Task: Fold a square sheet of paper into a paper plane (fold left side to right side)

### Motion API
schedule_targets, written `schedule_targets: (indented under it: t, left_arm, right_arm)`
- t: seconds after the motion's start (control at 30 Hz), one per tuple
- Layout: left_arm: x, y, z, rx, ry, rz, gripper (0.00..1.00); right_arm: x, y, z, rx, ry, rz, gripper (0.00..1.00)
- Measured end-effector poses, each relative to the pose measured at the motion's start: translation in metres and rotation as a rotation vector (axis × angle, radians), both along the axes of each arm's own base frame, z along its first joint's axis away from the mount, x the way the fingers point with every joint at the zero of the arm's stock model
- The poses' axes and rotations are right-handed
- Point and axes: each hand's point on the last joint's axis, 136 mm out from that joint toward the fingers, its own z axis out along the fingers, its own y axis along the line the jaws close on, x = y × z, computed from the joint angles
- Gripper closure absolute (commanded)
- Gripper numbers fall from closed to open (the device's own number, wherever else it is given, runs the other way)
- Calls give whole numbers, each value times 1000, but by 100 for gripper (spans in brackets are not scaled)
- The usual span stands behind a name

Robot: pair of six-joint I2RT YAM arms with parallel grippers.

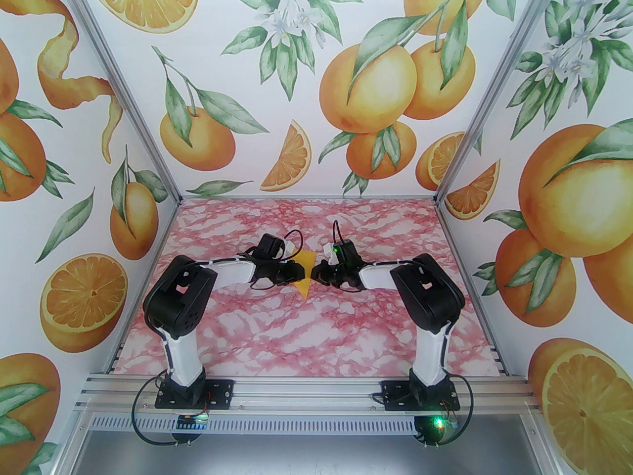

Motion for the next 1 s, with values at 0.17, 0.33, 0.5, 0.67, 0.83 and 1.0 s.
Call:
schedule_targets:
  t: [0.17,0.33,0.5,0.67,0.83,1.0]
  left_arm:
    - [0,0,0,0,1,0,75]
    - [-1,0,-1,1,2,0,75]
    - [-1,1,-3,4,6,1,75]
    - [0,3,-3,5,7,5,74]
    - [0,6,-5,15,14,13,74]
    - [7,5,1,20,-5,12,74]
  right_arm:
    - [1,1,1,1,-2,0,100]
    - [1,1,1,0,0,0,100]
    - [1,0,0,-1,2,0,100]
    - [0,0,-1,-3,5,-1,100]
    - [0,0,-1,-6,10,0,100]
    - [-2,-1,-3,-12,12,4,100]
